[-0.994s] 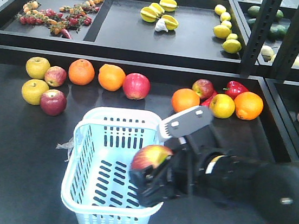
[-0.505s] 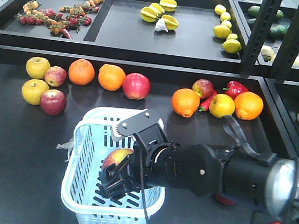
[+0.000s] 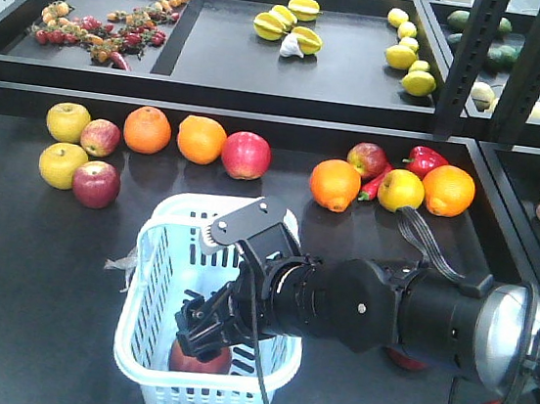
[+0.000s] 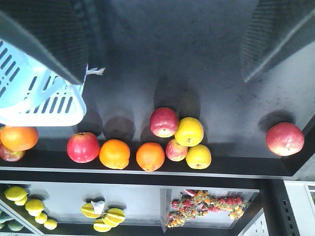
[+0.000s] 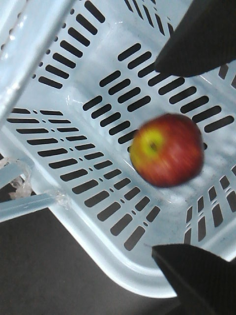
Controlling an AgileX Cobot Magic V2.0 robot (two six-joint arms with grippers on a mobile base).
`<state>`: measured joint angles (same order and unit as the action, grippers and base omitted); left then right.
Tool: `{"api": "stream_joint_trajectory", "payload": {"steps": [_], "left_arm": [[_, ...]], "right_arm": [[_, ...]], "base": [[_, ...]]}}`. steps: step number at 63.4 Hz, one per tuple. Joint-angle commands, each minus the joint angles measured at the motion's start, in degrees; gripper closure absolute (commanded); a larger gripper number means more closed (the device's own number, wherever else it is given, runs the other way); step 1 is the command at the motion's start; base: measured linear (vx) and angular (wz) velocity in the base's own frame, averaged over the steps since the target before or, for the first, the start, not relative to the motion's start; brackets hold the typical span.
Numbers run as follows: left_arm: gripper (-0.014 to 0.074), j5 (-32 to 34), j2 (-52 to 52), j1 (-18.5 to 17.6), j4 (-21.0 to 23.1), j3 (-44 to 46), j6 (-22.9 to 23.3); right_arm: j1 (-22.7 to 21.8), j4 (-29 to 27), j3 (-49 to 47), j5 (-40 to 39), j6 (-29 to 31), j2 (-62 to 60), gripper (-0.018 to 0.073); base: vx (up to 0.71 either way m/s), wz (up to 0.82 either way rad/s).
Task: Pick three apples into basket with both arms
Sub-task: 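Carry the apple over the basket and open the right gripper, then move the right gripper back and grasp the next red apple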
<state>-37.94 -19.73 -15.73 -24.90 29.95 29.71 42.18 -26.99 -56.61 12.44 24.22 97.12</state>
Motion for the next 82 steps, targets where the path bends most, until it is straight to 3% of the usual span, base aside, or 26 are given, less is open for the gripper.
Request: {"api": "stream_joint_trajectory", "payload": {"steps": [1, 15, 25, 34, 41, 52, 61, 68, 82], "left_arm": [[0.0004, 3.3, -0.4, -0.1, -1.1, 1.2, 0.6], [0.0004, 3.3, -0.4, -0.1, -1.1, 1.2, 0.6], [0.0004, 3.3, -0.4, -0.1, -1.1, 1.2, 0.6], [0.0004, 3.3, -0.4, -0.1, -1.1, 1.2, 0.6], [0.0004, 3.3, -0.4, -0.1, -1.1, 1.2, 0.6], [0.0004, 3.3, -0.4, -0.1, -1.1, 1.2, 0.6], [0.0004, 3.3, -0.4, -0.1, -1.1, 1.2, 0.6], [0.0004, 3.3, -0.4, -0.1, -1.1, 1.2, 0.6], [0.0004, 3.3, -0.4, -0.1, -1.1, 1.2, 0.6]], "right_arm": [[0.0, 1.2, -1.7, -2.4, 0.7, -2.8, -0.0104], [-2.0, 1.5, -1.7, 4.4, 0.6, -6.9, -0.0095], [-7.0, 3.2, -1.7, 13.4, 0.3, -12.2, -0.0091], [-15.0, 6.6, -1.7, 19.8, -1.5, -16.2, -0.0088], [-24.0, 7.7, -1.7, 23.0, -2.5, -16.6, -0.0084], [-37.0, 8.1, -1.5, 22.8, -2.5, -14.1, -0.0072], [-43.9, 8.8, -1.5, 21.2, -2.4, -10.3, -0.0069], [-46.9, 8.8, -1.5, 21.3, -2.3, -5.9, -0.0064], [-46.6, 6.5, -1.5, 19.6, -2.3, 2.6, -0.0057]], "base": [[0.00, 0.00], [0.00, 0.00], [0.00, 0.00], [0.00, 0.00], [0.00, 0.00], [0.00, 0.00], [0.00, 0.00], [0.00, 0.00], [0.00, 0.00]]}}
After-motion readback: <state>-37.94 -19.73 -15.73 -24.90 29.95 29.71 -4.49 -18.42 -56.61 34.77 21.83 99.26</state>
